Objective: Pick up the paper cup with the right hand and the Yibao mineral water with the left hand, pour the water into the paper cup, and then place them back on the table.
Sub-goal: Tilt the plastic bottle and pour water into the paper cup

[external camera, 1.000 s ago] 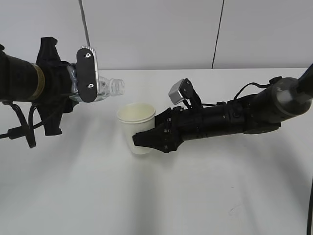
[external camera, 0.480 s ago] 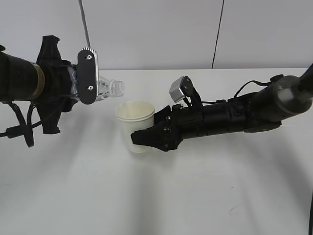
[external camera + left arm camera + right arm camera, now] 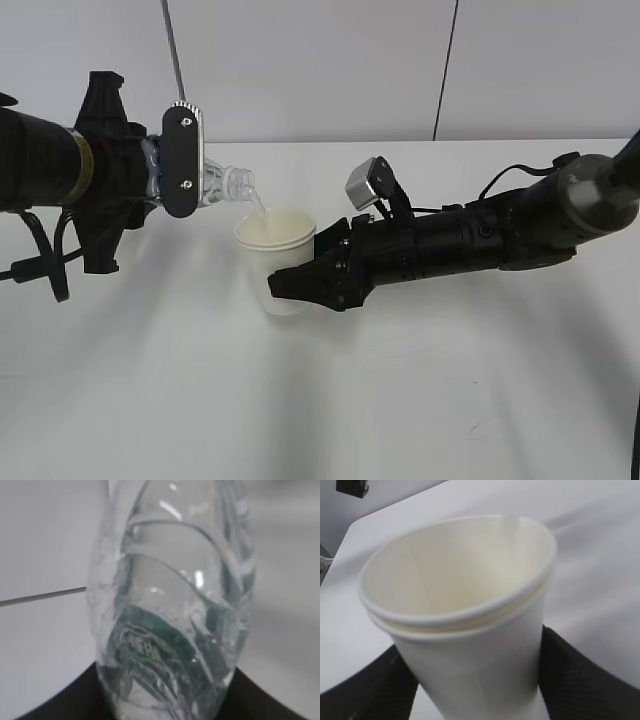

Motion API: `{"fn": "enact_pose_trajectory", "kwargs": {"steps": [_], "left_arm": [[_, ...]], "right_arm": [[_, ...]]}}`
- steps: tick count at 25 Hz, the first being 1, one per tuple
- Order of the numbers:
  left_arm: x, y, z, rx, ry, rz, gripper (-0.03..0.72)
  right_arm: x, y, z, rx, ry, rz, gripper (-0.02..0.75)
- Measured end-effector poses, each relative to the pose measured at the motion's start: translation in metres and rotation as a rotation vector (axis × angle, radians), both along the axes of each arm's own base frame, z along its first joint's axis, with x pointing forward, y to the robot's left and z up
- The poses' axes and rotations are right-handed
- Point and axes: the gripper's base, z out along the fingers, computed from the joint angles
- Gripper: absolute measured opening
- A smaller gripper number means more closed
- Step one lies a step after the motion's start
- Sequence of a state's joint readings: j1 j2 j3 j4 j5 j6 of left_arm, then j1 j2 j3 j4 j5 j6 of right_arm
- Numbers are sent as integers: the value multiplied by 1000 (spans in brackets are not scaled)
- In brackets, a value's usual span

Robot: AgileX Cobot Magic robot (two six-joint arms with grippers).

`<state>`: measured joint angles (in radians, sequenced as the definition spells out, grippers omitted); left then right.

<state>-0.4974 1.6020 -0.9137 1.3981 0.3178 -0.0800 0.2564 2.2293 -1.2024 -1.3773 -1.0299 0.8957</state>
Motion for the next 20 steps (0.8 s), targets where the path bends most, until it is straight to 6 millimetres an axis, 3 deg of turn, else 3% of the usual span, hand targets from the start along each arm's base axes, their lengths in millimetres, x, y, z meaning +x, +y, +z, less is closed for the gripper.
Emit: {"fn": "enact_pose_trajectory", "kwargs": {"steps": [20], "left_arm": [[1,2,2,48,-25,-9,321]], "right_arm": [[0,0,0,-1,7,2,537]]}}
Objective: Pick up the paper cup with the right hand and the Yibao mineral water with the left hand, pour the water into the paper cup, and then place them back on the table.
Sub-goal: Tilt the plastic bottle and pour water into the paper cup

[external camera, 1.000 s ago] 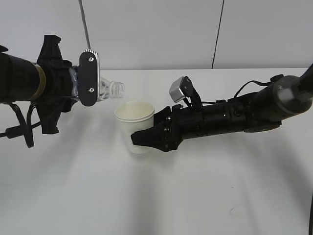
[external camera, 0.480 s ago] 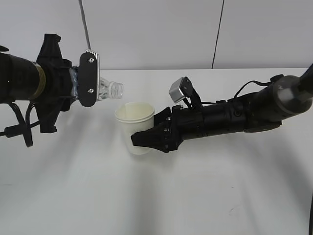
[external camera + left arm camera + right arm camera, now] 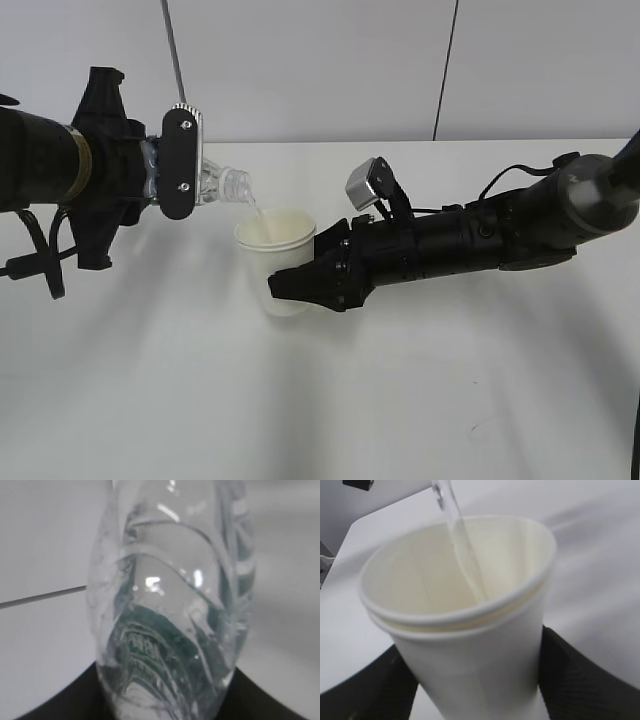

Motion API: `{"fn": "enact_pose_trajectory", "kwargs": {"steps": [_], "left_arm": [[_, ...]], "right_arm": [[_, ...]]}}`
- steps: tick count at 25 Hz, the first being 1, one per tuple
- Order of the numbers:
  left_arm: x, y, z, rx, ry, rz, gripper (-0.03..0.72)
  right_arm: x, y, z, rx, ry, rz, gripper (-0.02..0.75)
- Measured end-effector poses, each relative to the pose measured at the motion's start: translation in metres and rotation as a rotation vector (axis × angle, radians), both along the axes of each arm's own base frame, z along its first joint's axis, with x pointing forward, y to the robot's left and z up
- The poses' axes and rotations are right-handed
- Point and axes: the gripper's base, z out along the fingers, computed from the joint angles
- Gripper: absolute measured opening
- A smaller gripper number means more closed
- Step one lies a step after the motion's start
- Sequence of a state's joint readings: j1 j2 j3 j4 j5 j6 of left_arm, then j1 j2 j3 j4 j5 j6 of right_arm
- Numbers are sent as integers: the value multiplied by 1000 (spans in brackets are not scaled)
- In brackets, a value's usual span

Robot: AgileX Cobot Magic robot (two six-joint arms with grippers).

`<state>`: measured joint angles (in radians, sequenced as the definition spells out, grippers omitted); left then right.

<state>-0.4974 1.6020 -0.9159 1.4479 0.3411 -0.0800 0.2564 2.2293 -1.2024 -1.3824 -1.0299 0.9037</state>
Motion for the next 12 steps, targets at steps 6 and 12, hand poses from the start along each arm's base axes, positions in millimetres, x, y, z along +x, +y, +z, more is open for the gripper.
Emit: {"fn": "enact_pose_trajectory", "kwargs": {"steps": [6,12], "left_arm": [[1,1,1,23,-12,-1,321],[1,1,1,29,-15,-5,321]], "right_arm": [[-1,0,0,-6,-2,8,537],[-1,0,-1,-9,-2,12,536]]}}
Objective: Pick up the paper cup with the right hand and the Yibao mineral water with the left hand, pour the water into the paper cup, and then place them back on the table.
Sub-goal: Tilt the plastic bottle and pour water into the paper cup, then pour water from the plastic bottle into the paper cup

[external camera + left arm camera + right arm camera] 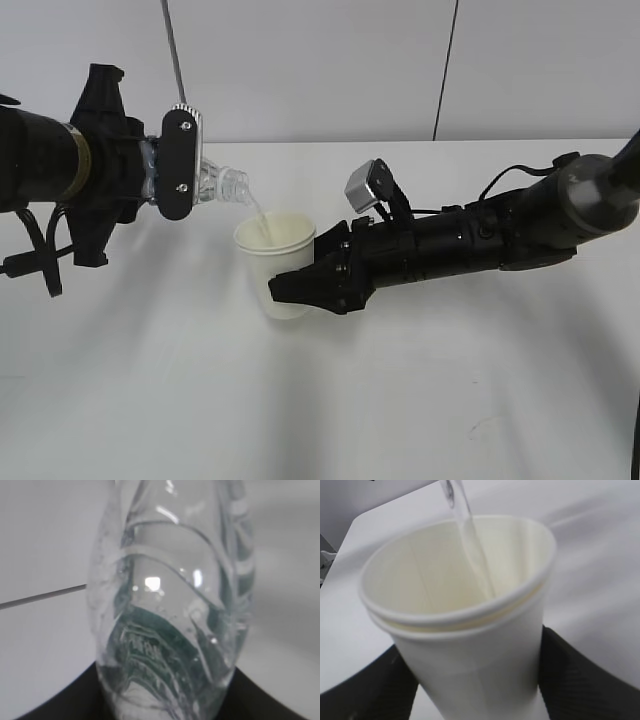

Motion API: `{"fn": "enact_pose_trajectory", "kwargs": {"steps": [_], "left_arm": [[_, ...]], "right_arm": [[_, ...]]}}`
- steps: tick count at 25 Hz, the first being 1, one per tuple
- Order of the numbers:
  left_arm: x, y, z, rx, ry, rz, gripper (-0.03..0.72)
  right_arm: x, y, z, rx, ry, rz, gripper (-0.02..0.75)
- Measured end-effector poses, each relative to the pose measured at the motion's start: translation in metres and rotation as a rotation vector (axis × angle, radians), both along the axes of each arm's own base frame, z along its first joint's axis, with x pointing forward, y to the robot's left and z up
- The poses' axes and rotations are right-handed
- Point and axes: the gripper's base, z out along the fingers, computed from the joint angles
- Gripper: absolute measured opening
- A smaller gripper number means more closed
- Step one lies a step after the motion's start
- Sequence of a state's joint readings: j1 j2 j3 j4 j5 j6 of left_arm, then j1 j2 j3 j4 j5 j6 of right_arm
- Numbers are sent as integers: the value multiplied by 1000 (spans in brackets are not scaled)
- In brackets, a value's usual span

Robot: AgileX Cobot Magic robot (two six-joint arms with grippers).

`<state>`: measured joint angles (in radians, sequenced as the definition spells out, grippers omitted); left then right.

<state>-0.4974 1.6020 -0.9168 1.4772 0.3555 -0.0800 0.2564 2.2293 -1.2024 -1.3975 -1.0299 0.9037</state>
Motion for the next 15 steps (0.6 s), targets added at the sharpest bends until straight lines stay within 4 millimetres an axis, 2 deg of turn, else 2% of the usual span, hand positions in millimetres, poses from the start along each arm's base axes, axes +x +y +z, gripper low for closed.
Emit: {"fn": "enact_pose_trajectory", "kwargs": {"steps": [15], "left_arm": [[1,0,1,28,-15,-22,321]], "right_arm": [[0,0,0,-2,-1,3,536]]}}
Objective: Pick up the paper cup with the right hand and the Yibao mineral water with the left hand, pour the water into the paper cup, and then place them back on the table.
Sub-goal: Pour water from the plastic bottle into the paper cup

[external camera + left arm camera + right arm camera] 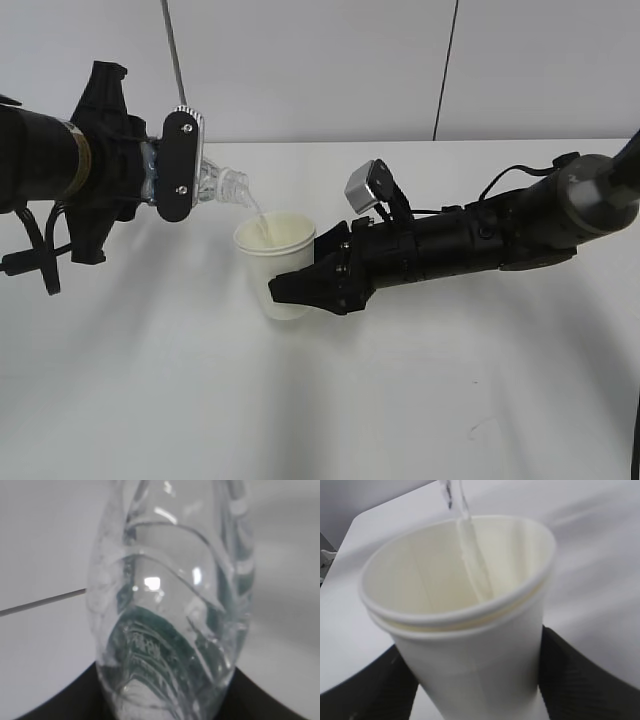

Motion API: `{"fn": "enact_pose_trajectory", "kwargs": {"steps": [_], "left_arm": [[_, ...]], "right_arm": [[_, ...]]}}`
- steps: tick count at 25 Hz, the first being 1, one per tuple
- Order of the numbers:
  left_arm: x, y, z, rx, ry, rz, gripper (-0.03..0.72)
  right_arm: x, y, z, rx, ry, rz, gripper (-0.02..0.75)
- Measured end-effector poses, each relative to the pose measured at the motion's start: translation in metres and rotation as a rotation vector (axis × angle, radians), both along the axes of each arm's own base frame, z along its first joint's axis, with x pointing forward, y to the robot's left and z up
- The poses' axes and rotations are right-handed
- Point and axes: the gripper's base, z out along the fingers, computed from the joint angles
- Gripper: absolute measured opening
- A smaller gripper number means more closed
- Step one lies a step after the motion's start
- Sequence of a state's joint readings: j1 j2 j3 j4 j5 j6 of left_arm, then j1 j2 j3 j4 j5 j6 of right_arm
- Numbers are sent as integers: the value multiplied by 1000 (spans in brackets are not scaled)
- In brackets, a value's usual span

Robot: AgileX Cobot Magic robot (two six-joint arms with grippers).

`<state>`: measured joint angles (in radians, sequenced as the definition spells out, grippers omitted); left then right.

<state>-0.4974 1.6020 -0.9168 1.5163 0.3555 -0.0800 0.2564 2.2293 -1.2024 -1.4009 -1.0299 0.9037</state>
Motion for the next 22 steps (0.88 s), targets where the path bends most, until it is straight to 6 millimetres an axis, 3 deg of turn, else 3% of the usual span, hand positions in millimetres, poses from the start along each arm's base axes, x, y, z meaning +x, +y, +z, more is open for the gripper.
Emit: {"fn": "enact_pose_trajectory", "kwargs": {"steps": [22], "left_arm": [[1,1,2,34,-20,-8,321]], "right_arm": [[2,1,2,-5,-1,12,533]]}}
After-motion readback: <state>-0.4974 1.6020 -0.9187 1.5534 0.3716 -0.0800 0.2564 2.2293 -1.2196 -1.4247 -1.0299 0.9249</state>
